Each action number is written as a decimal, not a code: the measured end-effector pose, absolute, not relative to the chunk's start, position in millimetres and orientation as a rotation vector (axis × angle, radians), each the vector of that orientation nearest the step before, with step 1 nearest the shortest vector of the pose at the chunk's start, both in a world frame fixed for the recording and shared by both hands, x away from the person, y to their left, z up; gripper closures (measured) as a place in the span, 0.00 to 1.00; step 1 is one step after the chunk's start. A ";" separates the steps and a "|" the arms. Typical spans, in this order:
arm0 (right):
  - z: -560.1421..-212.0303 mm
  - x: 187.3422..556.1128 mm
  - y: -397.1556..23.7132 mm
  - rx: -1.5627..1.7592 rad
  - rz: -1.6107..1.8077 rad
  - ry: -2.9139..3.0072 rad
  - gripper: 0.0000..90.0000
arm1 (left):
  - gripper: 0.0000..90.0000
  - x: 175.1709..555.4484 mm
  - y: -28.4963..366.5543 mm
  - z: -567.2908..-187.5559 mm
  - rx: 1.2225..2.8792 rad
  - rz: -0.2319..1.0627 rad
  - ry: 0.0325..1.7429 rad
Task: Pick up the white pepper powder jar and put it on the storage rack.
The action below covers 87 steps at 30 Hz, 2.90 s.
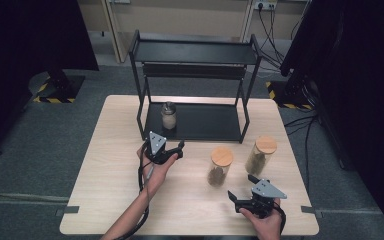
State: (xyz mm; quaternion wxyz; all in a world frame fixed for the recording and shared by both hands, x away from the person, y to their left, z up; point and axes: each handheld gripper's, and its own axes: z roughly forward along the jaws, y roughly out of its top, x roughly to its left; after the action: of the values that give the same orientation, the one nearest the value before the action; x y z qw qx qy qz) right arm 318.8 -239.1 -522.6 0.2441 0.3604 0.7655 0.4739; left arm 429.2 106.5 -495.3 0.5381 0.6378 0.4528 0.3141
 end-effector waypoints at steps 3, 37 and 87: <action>-522.6 318.8 -239.3 0.987 1.296 2.090 0.04 | 0.14 425.5 108.0 -496.3 1.519 0.746 1.076; -522.5 318.4 -239.3 0.988 1.298 2.089 0.04 | 0.14 386.9 114.7 -511.9 1.532 0.673 1.072; -522.5 318.2 -240.1 0.990 1.308 2.087 0.04 | 0.14 359.7 115.2 -530.4 1.551 0.644 1.041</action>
State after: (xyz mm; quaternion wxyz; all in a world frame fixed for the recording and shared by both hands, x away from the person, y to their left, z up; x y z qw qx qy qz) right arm 318.2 -240.1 -522.5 0.2410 0.3618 0.7631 0.4782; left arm 359.7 115.2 -530.4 0.5505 0.6554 0.4397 0.2722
